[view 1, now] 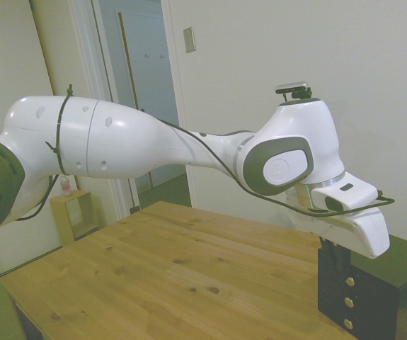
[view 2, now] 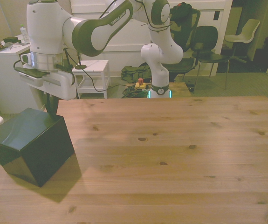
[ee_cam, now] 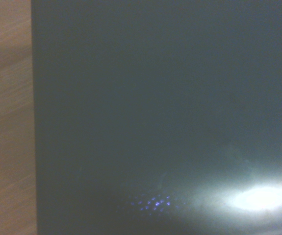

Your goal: Close the top drawer

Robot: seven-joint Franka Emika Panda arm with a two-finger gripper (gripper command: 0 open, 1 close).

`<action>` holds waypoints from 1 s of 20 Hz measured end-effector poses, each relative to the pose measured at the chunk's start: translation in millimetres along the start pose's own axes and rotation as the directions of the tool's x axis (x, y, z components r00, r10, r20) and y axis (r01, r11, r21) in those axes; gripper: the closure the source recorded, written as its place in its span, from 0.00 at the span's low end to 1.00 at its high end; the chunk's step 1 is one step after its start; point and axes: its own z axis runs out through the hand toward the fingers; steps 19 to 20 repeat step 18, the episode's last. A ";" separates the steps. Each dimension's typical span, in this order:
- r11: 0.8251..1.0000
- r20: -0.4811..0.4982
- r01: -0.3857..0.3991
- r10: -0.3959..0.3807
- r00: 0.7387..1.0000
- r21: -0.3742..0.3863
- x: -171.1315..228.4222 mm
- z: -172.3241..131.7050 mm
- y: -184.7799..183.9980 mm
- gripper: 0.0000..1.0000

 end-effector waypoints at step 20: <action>0.997 0.040 0.070 -0.071 0.997 0.043 -65.6 -24.0 -4.6 1.00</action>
